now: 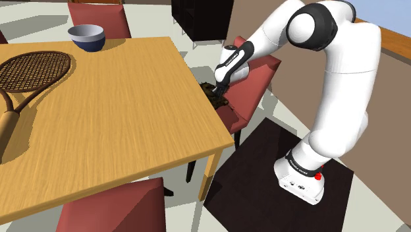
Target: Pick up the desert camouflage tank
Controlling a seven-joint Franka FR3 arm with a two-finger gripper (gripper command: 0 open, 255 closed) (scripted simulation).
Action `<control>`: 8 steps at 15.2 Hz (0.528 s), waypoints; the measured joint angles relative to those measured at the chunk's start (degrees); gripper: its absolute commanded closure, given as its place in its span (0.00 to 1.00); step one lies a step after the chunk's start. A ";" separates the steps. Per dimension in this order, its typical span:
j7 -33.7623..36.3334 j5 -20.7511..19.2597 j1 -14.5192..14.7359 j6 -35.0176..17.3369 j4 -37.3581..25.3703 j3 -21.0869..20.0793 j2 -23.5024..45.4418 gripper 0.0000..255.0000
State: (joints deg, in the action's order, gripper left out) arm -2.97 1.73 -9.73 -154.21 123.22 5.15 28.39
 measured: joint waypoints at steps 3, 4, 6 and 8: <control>0.11 -0.21 0.15 1.47 0.44 0.22 -1.89 1.00; 0.14 -0.30 0.19 2.01 0.53 0.29 -2.53 1.00; 0.16 -0.44 0.24 3.36 0.46 0.43 -3.75 1.00; 0.36 -0.64 0.43 4.69 0.56 0.56 -5.15 1.00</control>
State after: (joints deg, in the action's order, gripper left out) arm -2.60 1.08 -9.31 -149.52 123.78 5.71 23.24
